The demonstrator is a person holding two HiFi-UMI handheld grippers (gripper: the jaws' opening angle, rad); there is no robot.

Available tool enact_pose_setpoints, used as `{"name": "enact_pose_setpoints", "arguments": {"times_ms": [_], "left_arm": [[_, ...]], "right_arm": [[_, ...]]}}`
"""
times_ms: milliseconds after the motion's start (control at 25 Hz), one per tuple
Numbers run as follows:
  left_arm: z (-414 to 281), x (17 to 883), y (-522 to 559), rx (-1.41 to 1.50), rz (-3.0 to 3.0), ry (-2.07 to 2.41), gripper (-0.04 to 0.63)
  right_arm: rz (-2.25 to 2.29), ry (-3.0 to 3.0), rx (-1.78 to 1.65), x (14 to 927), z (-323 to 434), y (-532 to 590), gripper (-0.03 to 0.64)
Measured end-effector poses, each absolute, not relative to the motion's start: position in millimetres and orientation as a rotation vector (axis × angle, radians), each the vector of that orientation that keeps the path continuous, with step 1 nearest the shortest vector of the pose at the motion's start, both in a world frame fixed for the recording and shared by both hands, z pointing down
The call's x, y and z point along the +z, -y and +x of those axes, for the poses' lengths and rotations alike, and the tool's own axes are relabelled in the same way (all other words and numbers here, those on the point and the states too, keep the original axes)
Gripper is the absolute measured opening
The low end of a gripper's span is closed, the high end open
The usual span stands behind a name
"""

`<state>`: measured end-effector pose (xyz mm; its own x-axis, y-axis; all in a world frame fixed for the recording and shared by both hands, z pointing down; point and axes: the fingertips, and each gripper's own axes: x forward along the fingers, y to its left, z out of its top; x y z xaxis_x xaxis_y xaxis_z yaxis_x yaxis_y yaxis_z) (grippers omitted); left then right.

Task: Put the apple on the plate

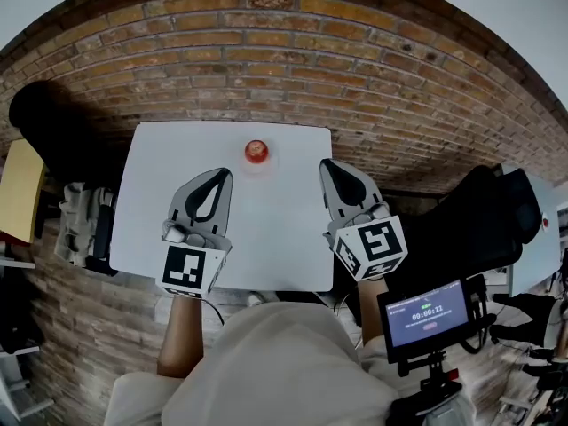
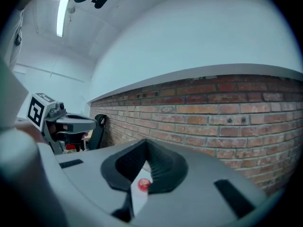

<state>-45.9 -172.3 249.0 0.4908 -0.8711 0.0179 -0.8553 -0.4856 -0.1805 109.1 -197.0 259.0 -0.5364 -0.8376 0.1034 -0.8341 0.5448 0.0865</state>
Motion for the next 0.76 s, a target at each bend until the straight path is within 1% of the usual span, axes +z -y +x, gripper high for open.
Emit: {"name": "enact_pose_setpoints", "arguments": {"times_ms": [760], "left_arm": [[-42.7, 243.6, 168.1, -0.184, -2.542, -1.479, 0.005]], "right_arm": [[1.449, 2.636, -0.026, 258.2, 108.6, 197.3, 0.003]]}}
